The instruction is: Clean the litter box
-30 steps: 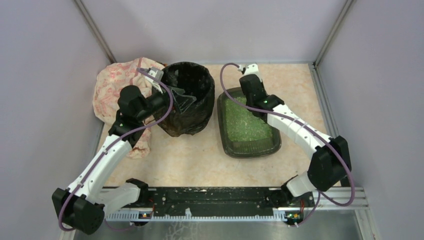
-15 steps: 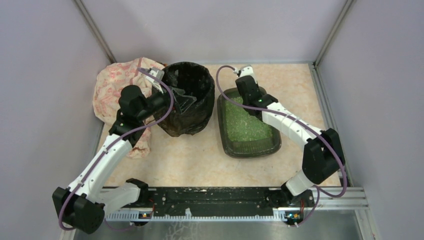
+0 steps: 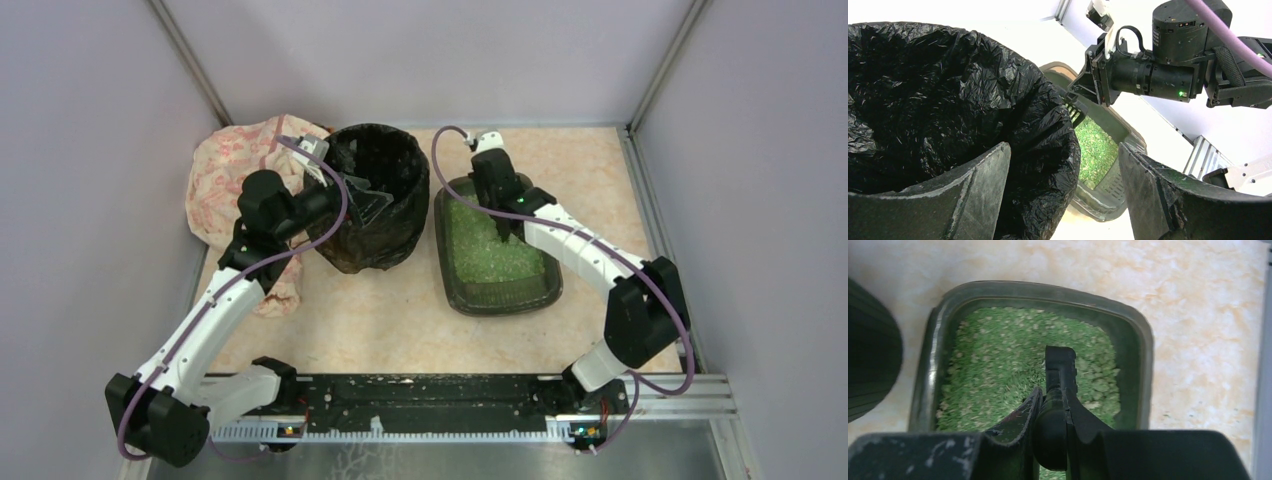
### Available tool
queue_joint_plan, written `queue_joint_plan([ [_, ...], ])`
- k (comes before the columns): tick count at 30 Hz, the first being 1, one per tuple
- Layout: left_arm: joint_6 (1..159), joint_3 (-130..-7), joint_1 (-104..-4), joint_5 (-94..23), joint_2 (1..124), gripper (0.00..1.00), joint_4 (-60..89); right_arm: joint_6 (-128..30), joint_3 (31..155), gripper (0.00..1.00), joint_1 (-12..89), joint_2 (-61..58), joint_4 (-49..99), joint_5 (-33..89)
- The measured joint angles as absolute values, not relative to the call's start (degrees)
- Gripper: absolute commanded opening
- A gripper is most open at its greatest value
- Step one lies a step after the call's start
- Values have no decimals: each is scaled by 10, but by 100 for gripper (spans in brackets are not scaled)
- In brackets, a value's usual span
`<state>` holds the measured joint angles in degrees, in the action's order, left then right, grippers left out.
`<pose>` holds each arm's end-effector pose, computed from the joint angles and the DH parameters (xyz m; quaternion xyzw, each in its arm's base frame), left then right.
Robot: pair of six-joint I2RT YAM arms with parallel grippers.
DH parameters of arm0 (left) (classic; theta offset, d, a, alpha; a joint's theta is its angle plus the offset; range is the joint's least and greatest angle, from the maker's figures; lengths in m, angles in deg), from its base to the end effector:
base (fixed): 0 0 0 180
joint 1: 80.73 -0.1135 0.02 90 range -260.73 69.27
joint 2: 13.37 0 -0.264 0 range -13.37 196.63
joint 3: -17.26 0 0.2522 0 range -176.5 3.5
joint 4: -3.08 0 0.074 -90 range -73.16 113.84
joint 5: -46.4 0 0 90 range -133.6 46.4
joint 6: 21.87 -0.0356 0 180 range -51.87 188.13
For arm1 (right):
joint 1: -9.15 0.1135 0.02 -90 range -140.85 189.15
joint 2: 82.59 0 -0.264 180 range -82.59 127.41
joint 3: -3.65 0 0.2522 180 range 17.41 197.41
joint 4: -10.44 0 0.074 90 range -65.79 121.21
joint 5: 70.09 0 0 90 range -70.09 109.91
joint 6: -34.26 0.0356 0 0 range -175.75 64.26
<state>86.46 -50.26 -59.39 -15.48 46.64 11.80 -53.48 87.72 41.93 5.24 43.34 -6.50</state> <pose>0.2207 -0.1042 0.3729 0.1881 0.6884 -0.3936 0.5795 0.3000 0.1743 0.2976 -0.1301 0.8663 -0.0631 0.4782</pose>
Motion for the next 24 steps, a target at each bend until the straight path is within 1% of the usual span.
queue_joint_plan([
  [8, 863, -503, -594, -155, 466, 84, 118, -499, 877, 0, 415, 35, 431, 15],
  [14, 863, -503, -594, -155, 466, 84, 118, -484, 874, 0, 389, 7, 426, 37],
  [20, 863, -503, -594, -154, 466, 84, 118, -471, 824, 0, 364, -9, 402, 46],
  [24, 864, -503, -594, -153, 466, 84, 118, -452, 777, 0, 326, -16, 370, 83],
])
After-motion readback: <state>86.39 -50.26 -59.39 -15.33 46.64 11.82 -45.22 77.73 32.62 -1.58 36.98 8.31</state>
